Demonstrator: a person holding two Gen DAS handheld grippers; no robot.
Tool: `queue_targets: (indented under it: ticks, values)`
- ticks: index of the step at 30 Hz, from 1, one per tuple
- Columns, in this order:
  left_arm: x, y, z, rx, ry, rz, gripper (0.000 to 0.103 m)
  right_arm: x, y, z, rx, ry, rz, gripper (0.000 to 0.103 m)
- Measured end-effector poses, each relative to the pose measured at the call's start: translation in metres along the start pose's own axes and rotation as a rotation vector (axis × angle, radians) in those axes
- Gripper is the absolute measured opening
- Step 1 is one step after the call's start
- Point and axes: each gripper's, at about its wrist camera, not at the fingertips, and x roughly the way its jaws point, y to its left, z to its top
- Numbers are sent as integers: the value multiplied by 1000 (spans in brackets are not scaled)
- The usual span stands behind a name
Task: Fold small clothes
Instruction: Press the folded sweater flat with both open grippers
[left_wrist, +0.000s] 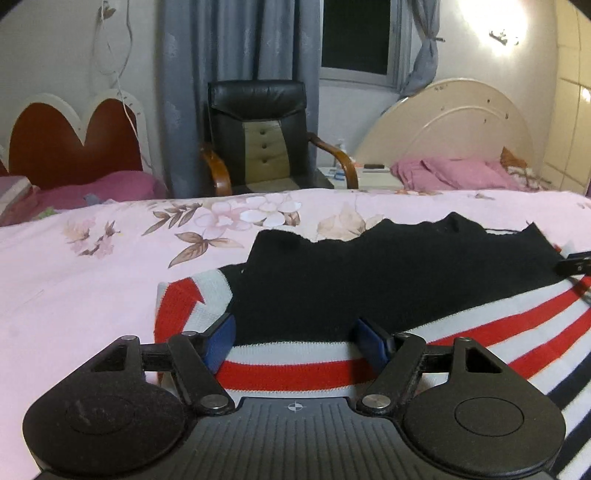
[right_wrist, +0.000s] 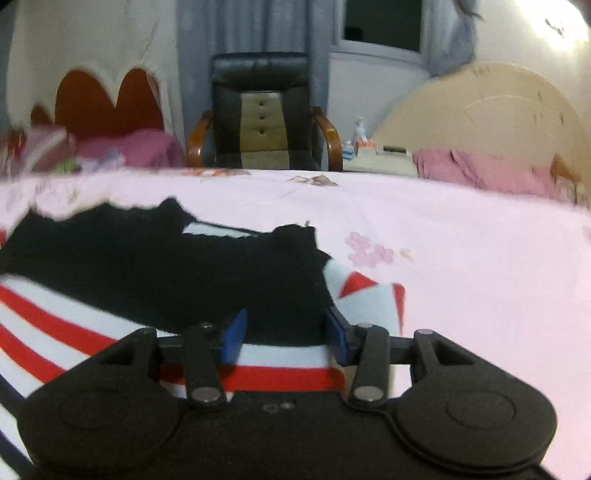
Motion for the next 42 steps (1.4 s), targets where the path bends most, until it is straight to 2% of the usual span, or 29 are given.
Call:
queue_targets:
  ticks: [3,5,7,10,11,12,15,16,18,20,22,24,26,27,30,33,35,37,40,42]
  values:
    - [-12,-15,6,9,-10,38,72,-13,16,3,-19,-35,-41,44]
    - [-35,-29,10,13,-68,-2,72,-31,29,4,-13,-89,16,44]
    - [-47,-50,11,25,-86,-54,72,-43,51,1,-38,-102,78,45]
    - [-46,-83,4,33,-48,-116,72,-46,90,-12,-109,-71,166,45]
    - [-44,-92,-2,42,-29,-123,71,-44,100,-16,-126,-51,188,45]
    - [-42,-97,-6,58,-6,-97,72,-41,110,-21,-140,-29,191,39]
    - [-51,-85,-21,55,-11,-103,72,-38,113,-29,-176,4,143,43]
    - [-56,-77,-24,57,-7,-76,72,-42,107,-31,-177,5,127,43]
    - [-65,-51,-33,26,10,-25,79,-49,87,-35,-162,11,68,43]
    - [-75,-23,-45,-35,15,-10,80,-54,57,-38,-117,25,-7,45]
    - [-83,-12,-53,-28,10,13,80,-59,31,-46,-62,38,-31,45]
    - [-85,-12,-52,-20,16,31,80,-60,23,-51,-66,36,-37,44]
    - [-89,-22,-46,-21,17,63,80,-62,32,-48,-85,34,-66,43]
    - [-92,-27,-43,-30,6,51,80,-66,41,-44,-83,22,-69,43]
    - [-104,-53,-39,-47,-25,-9,80,-84,66,-46,-68,-34,-1,44]
    - [-102,-82,-45,-4,-6,-32,80,-88,102,-55,-84,-16,48,45]
    - [-97,-91,-55,8,34,-22,80,-84,119,-66,-112,16,30,45]
    - [-100,-92,-63,31,34,-7,80,-77,127,-77,-112,52,-13,45]
    - [-108,-81,-68,36,30,3,80,-87,125,-89,-134,40,-24,45]
    - [-113,-67,-71,20,30,42,80,-88,118,-88,-150,35,-21,45]
